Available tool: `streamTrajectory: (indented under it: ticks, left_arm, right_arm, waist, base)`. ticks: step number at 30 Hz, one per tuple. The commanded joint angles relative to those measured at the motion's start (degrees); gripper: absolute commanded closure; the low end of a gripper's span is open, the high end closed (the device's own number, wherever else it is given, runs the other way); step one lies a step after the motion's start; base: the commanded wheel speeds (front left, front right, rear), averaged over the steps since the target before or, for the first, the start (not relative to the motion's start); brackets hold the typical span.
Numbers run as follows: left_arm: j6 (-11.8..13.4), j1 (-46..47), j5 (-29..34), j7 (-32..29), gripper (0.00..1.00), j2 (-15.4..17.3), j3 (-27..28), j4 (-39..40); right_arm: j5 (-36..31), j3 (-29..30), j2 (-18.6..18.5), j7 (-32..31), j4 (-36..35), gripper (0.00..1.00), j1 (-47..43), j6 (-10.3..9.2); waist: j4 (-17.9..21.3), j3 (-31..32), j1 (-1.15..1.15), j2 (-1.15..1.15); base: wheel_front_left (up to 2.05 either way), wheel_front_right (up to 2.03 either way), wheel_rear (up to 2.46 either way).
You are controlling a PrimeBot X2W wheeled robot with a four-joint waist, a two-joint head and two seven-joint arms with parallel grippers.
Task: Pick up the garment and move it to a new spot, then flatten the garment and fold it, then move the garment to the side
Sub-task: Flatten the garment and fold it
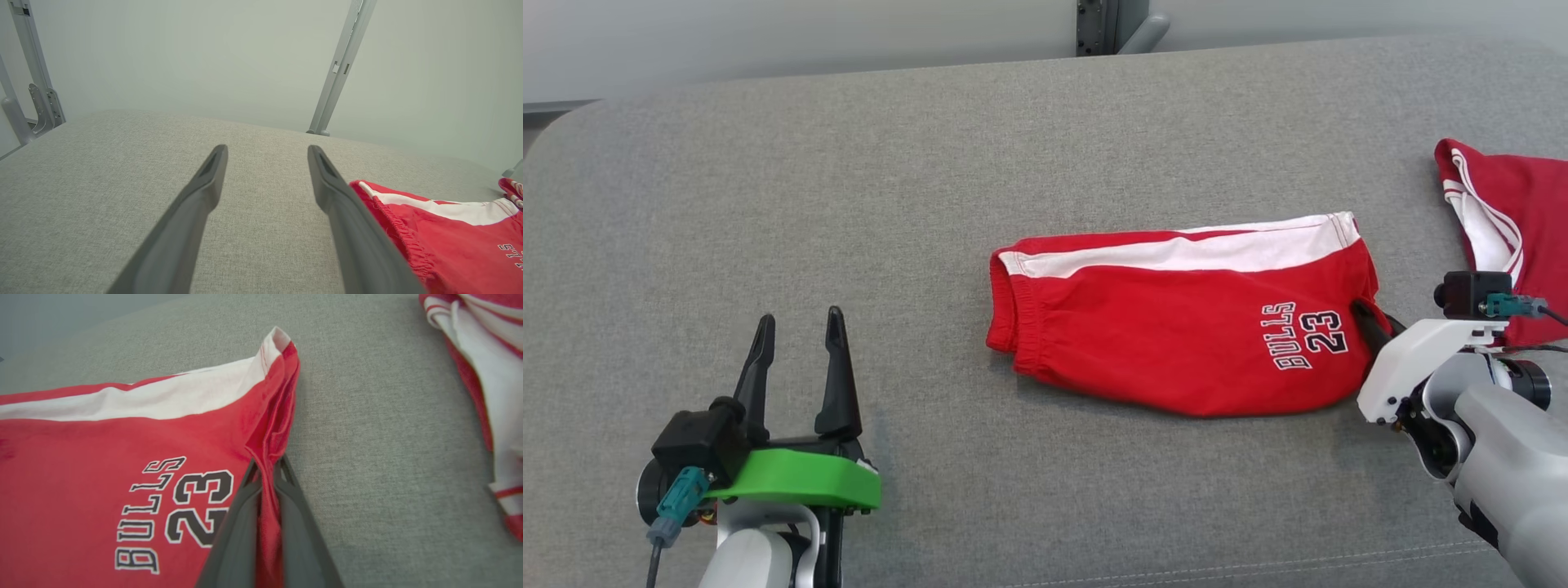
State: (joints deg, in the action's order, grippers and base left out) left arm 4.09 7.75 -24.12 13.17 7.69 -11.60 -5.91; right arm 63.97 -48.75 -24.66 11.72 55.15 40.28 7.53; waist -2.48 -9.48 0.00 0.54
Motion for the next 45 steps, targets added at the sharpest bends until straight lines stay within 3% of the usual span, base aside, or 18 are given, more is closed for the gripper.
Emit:
streamTrajectory:
  ticks: [1, 13, 22, 33, 45]
  left_arm:
    - [-0.1, -0.9, 0.3, -0.1, 0.0, 0.4, -0.2, 0.1]
    - [0.5, -1.4, -0.2, -0.6, 0.0, 0.5, -0.8, 0.5]
    - [0.4, -1.5, -0.6, -0.3, 0.0, 0.4, -1.1, 0.3]
    - [0.5, -1.7, -1.3, 0.3, 0.0, 0.0, -1.4, 0.2]
    - [0.7, -0.4, -1.4, 0.5, 0.0, 0.2, -1.7, 0.1]
  right_arm:
    - [0.6, 0.3, -0.4, 0.6, 0.5, 1.0, -1.0, -0.09]
    - [0.5, 0.6, 0.2, 1.9, 1.2, 1.0, 0.5, -0.09]
    - [-1.0, -0.7, 2.2, 2.8, -6.7, 1.0, 2.9, -0.09]
    - [-4.3, -4.0, 7.1, 1.4, -16.6, 1.0, 3.3, -0.07]
    - [-6.9, -6.9, 12.8, -1.2, -16.8, 1.0, 1.1, -0.07]
  waist:
    - [0.2, 0.4, 0.0, -0.54]
    - [0.3, 0.7, 0.0, -0.54]
    - [-0.3, 1.6, 0.0, -0.54]
    - [-2.3, 1.8, 0.0, -0.54]
    - [-4.1, 0.9, 0.0, -0.54]
  base:
    - [0.0, 0.0, 0.0]
    - [0.0, 0.0, 0.0]
    - [0.0, 0.0, 0.0]
    - [0.0, 0.0, 0.0]
    - [0.0, 0.0, 0.0]
